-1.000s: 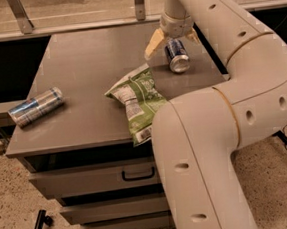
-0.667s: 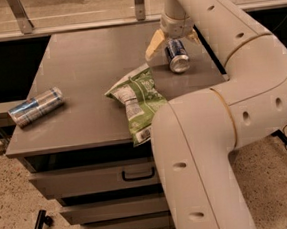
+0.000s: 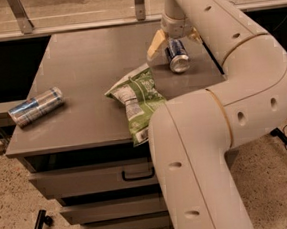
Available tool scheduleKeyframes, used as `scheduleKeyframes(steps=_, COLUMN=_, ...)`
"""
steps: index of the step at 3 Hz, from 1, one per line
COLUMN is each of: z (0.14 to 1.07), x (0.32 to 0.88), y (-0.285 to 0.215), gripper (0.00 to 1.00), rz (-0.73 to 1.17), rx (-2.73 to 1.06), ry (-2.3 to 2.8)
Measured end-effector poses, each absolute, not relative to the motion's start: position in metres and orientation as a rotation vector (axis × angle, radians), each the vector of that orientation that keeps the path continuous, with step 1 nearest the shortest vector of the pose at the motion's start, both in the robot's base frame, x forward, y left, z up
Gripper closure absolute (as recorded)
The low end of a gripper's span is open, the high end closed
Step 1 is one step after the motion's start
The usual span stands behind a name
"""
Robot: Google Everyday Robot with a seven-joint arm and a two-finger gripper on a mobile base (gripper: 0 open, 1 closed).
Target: Place pepsi can upright
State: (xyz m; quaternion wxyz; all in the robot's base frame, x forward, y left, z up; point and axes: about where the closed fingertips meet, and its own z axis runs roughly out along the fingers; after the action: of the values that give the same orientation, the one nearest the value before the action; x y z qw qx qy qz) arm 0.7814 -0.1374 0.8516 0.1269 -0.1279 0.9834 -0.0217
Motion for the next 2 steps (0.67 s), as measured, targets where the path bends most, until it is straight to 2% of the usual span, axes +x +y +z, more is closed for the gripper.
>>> scheduleKeyframes(steps=2, z=0.8480, x=0.7790, y=-0.1349, gripper=0.00, rz=-0.061, rx=-0.379, ry=2.883)
